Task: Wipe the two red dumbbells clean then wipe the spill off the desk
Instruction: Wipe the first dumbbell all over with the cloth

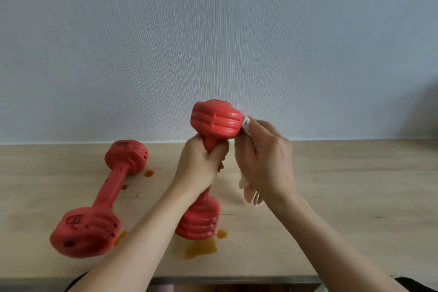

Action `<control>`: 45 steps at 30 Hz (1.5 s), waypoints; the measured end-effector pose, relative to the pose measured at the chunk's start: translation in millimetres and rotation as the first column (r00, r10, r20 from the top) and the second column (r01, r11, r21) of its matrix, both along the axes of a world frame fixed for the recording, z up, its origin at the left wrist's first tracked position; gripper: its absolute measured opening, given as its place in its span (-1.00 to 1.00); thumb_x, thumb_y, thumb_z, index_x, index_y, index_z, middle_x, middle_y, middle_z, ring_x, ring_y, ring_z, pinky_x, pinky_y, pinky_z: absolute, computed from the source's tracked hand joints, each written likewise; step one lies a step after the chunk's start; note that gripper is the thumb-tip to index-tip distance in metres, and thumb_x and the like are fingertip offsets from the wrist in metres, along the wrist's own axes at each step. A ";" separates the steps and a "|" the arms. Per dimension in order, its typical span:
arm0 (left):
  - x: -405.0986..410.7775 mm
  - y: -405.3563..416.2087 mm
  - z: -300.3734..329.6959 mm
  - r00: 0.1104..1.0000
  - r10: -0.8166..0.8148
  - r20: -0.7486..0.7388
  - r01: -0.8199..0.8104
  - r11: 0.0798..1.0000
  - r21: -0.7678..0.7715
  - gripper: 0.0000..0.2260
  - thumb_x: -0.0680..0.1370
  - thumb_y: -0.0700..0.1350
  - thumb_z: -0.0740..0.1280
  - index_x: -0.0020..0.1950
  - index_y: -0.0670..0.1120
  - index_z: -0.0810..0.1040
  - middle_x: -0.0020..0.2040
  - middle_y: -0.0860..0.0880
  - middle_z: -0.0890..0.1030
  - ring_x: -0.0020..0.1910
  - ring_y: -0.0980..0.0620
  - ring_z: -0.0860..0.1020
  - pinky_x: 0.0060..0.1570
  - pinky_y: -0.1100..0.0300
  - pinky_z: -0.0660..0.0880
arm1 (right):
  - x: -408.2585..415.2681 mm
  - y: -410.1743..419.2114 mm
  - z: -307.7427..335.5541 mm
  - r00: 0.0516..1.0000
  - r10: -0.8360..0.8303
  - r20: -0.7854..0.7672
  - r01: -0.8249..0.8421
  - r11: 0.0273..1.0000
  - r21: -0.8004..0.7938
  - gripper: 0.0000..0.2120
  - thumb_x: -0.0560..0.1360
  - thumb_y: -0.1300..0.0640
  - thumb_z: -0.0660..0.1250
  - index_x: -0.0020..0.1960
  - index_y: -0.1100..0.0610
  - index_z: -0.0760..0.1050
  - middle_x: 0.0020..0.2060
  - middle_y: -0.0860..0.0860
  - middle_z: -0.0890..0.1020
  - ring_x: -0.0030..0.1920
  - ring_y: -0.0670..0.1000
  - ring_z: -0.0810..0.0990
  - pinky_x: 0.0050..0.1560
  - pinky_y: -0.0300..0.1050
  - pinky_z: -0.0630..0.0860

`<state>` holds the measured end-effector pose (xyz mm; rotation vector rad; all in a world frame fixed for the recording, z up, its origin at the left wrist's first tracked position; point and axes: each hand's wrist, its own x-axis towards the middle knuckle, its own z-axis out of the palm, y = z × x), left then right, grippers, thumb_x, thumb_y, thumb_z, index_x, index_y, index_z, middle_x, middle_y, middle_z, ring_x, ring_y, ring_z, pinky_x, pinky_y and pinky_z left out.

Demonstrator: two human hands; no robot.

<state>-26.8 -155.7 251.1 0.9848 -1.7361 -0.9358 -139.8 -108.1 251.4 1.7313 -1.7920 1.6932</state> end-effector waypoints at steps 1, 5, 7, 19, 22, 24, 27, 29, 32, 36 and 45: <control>0.1 -1.1 -0.1 1.000 -0.005 -0.018 0.005 1.000 0.018 -0.78 0.51 -0.24 0.28 -0.35 -0.14 0.46 -0.56 0.06 0.46 -0.54 0.12 0.46 -0.47 0.29 0.40 | -0.3 -1.8 -0.9 1.000 0.010 -0.017 -0.010 1.000 0.015 -0.79 0.56 0.24 0.22 -0.25 0.11 0.43 -0.34 -0.09 0.45 -0.31 0.02 0.47 -0.27 -0.19 0.33; 5.0 2.2 2.2 0.997 -0.026 -0.078 0.031 0.998 0.061 -0.72 0.53 -0.20 0.29 -0.39 -0.17 0.44 -0.56 0.01 0.44 -0.56 0.14 0.43 -0.52 0.33 0.37 | -3.7 -3.3 0.9 1.000 0.000 0.028 -0.001 1.000 0.031 -0.73 0.57 0.17 0.24 -0.29 0.21 0.43 -0.40 -0.02 0.48 -0.36 -0.03 0.44 -0.34 -0.21 0.32; 7.5 2.2 2.4 0.997 -0.017 -0.080 0.021 0.998 0.051 -0.70 0.53 -0.20 0.30 -0.42 -0.16 0.43 -0.55 0.00 0.44 -0.57 0.16 0.43 -0.52 0.33 0.38 | -9.9 1.5 9.9 0.985 -0.045 0.165 0.044 0.999 0.008 -0.76 0.57 0.13 0.25 -0.23 0.20 0.53 -0.30 -0.06 0.54 -0.28 -0.14 0.50 -0.28 -0.37 0.34; 8.3 2.2 1.5 0.997 0.044 0.059 -0.040 0.996 -0.074 -0.83 0.34 -0.05 0.24 -0.42 -0.08 0.43 -0.61 0.06 0.47 -0.59 0.21 0.47 -0.53 0.40 0.33 | 2.4 8.9 30.2 0.993 0.106 -0.047 -0.112 0.979 -0.172 -0.84 0.57 0.21 0.22 -0.06 0.23 0.56 -0.11 0.02 0.60 -0.19 0.00 0.56 -0.19 -0.23 0.43; 5.4 2.7 -1.7 0.995 0.004 0.103 0.009 0.992 -0.126 -0.83 0.35 -0.06 0.27 -0.39 -0.10 0.42 -0.60 0.07 0.46 -0.57 0.20 0.47 -0.51 0.37 0.31 | -14.5 1.4 31.1 0.996 0.080 0.033 -0.078 0.995 -0.064 -0.82 0.54 0.20 0.23 -0.14 0.23 0.56 -0.23 0.03 0.60 -0.24 -0.06 0.52 -0.22 -0.32 0.36; 2.5 1.0 -2.8 0.991 0.026 0.134 -0.009 0.992 -0.127 -0.80 0.40 -0.08 0.31 -0.37 -0.14 0.42 -0.59 0.06 0.46 -0.56 0.16 0.45 -0.50 0.32 0.31 | -17.2 1.5 29.0 0.998 0.059 0.015 -0.059 0.997 -0.046 -0.82 0.56 0.19 0.26 -0.17 0.21 0.57 -0.26 0.00 0.59 -0.28 -0.07 0.52 -0.29 -0.29 0.36; 2.2 -1.6 -1.3 0.987 0.045 0.152 -0.026 0.992 -0.123 -0.79 0.38 -0.08 0.30 -0.40 -0.15 0.42 -0.60 0.06 0.47 -0.56 0.15 0.46 -0.53 0.37 0.28 | -11.8 14.0 29.3 0.997 0.041 -0.059 -0.048 0.991 -0.122 -0.86 0.55 0.21 0.30 -0.15 0.17 0.58 -0.23 -0.05 0.59 -0.30 -0.07 0.53 -0.27 -0.26 0.40; 3.7 -0.7 0.1 0.987 0.037 0.155 -0.018 0.992 -0.127 -0.80 0.33 -0.05 0.26 -0.43 -0.14 0.41 -0.60 0.12 0.48 -0.56 0.17 0.47 -0.54 0.39 0.28 | -9.3 19.9 29.1 0.994 0.039 -0.104 -0.054 0.987 -0.152 -0.89 0.54 0.24 0.31 -0.11 0.19 0.60 -0.21 -0.03 0.61 -0.26 -0.02 0.56 -0.23 -0.22 0.45; 5.5 1.8 -1.2 0.986 0.005 0.167 0.018 0.990 -0.137 -0.78 0.38 -0.10 0.32 -0.44 -0.05 0.37 -0.60 0.15 0.48 -0.55 0.19 0.48 -0.52 0.42 0.29 | -14.4 19.1 28.0 0.997 0.062 -0.046 -0.068 0.987 -0.144 -0.85 0.54 0.21 0.28 -0.12 0.20 0.61 -0.23 0.00 0.63 -0.22 -0.07 0.57 -0.21 -0.23 0.45; 2.6 6.8 -4.9 0.976 -0.082 0.203 0.123 0.972 -0.200 -0.75 0.38 -0.08 0.31 -0.48 0.03 0.33 -0.56 0.14 0.47 -0.52 0.16 0.45 -0.44 0.32 0.32 | -32.8 11.9 20.7 0.978 0.131 0.163 -0.144 0.987 0.070 -0.78 0.58 0.12 0.23 -0.10 0.09 0.63 -0.30 0.02 0.66 -0.25 -0.05 0.60 -0.22 -0.20 0.48; -4.3 11.3 -2.5 0.940 -0.008 0.341 0.078 0.978 -0.191 -0.74 0.44 -0.11 0.35 -0.36 0.06 0.31 -0.47 0.10 0.45 -0.42 0.12 0.47 -0.40 0.18 0.33 | -24.7 32.2 49.0 0.990 0.069 0.124 -0.050 0.987 -0.156 -0.82 0.53 -0.03 0.26 -0.14 -0.05 0.62 -0.24 -0.21 0.57 -0.14 -0.15 0.53 -0.14 -0.29 0.38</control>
